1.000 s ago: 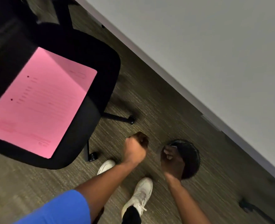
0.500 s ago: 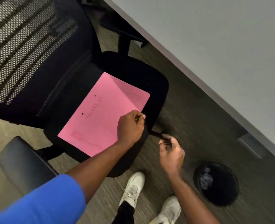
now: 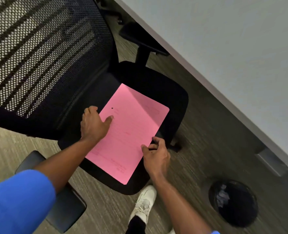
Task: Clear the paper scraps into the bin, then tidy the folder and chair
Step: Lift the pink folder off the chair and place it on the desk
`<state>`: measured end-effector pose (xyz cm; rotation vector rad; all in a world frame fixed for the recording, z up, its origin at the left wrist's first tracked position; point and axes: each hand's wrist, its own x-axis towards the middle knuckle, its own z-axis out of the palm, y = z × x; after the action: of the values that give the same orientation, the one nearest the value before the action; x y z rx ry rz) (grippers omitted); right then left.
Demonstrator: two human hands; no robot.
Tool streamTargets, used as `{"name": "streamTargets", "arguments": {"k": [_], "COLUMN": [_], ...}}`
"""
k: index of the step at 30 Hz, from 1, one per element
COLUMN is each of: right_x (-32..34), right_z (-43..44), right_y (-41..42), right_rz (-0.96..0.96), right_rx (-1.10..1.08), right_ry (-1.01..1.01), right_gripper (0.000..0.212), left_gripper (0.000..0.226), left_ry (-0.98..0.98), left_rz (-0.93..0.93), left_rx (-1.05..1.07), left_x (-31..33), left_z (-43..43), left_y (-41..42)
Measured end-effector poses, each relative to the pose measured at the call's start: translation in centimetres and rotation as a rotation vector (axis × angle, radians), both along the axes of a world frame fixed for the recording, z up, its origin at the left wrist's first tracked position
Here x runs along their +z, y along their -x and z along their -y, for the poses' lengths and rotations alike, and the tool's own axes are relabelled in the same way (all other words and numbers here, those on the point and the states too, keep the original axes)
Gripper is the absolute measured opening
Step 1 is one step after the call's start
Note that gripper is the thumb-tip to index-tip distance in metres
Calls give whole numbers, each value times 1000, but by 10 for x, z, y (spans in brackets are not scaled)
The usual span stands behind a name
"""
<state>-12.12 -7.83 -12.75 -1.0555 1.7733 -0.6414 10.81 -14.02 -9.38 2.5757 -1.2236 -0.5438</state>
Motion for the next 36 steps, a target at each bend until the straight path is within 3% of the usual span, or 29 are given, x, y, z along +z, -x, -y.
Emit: {"name": "streamTargets", "arguments": {"k": [6,11,19,28,36], "right_x": [6,9,47,119,190], "right_z": [-1,-6,-20,-46,-62], "right_y": [-7,4,40,84,142], "right_rz": [-50,28,46,78,75], "right_rx": [-3,4,65,83,132], "right_ry": [-13,-33,-71,-140,-5], "right_gripper": [58,66,74,73,74], "left_gripper": [57,49,27,27,25], "left_ry": [-12,6,9,105,207], "left_rz": [-82,-123,-329,-428,-434], "left_rx": [52,110,234,270,239], "left_x": [-3,6,47,105,162], "left_z": [0,-8,-42,-94,-123], "left_y": [5,3,23,57,101]}}
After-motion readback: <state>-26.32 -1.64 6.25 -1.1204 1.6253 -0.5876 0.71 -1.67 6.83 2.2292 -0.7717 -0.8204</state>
